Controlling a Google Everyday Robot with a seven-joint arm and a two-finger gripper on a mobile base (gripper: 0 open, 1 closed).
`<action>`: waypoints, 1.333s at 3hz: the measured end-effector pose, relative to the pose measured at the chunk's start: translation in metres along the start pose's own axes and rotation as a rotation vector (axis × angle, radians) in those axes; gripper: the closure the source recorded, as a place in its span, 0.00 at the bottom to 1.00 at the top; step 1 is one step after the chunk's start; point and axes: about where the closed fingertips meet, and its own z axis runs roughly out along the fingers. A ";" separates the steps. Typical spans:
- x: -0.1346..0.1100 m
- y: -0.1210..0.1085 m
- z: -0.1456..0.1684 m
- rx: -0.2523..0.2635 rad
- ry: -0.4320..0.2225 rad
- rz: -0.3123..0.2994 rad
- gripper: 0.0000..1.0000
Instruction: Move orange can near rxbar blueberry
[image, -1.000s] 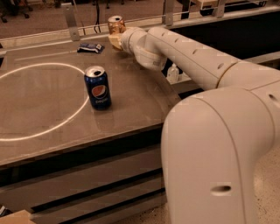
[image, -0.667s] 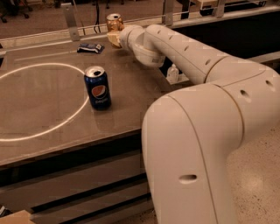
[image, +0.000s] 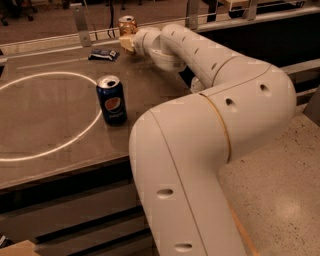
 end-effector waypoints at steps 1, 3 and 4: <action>0.000 0.004 0.008 -0.023 0.003 0.025 1.00; 0.008 0.015 0.018 -0.057 0.027 0.057 1.00; 0.015 0.016 0.019 -0.048 0.047 0.063 1.00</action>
Offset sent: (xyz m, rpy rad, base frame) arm 0.0177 0.0193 -0.0034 0.0427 0.0703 0.0410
